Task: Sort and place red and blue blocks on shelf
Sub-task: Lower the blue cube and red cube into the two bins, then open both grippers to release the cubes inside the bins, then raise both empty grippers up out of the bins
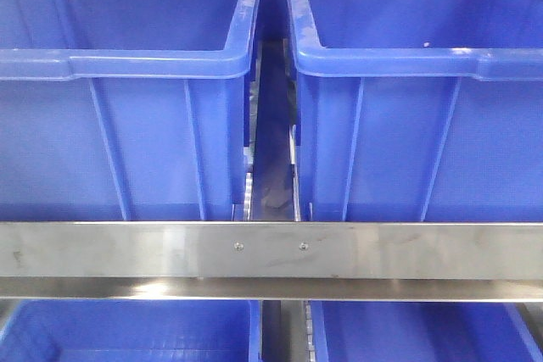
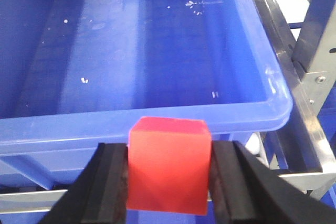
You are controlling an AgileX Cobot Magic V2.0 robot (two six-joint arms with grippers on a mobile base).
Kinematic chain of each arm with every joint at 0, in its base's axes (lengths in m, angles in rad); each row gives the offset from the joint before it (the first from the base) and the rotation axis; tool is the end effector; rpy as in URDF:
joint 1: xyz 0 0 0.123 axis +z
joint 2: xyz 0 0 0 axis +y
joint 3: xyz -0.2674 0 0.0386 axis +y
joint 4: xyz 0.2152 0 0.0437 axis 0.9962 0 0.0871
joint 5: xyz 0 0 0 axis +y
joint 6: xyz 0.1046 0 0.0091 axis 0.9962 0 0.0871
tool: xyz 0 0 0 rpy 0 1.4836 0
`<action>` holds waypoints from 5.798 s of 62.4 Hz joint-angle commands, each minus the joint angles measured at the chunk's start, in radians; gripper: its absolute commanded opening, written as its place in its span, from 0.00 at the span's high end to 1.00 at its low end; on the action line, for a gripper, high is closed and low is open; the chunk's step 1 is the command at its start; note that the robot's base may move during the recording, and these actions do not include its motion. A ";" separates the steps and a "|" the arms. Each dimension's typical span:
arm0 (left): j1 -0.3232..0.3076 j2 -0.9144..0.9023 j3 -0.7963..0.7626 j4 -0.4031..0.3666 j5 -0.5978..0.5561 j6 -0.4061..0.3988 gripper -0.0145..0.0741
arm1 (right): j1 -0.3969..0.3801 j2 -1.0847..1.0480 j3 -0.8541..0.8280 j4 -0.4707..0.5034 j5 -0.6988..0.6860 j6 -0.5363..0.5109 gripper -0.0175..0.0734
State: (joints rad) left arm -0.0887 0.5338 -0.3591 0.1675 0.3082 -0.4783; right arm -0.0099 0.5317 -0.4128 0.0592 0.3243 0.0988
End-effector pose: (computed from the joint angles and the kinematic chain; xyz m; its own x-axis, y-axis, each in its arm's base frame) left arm 0.1059 -0.0041 0.2578 -0.3742 -0.2807 -0.8838 -0.0793 0.9593 -0.2711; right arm 0.1064 0.0009 0.2731 -0.3451 0.1577 -0.9252 0.0460 0.9874 0.1511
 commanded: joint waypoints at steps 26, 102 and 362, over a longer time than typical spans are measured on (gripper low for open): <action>0.004 0.179 -0.241 0.001 -0.150 -0.003 0.70 | -0.004 0.215 -0.198 -0.020 -0.149 -0.017 0.75; -0.120 0.793 -0.580 0.027 -0.255 -0.003 0.69 | 0.053 0.674 -0.497 -0.023 -0.271 -0.017 0.67; -0.120 0.013 -0.055 0.087 -0.163 -0.003 0.70 | 0.055 -0.047 -0.002 -0.076 -0.205 -0.023 0.75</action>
State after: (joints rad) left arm -0.2006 0.5490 -0.3846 0.2500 0.2197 -0.4783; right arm 0.0448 0.4841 -0.3846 -0.0067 0.2022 0.0852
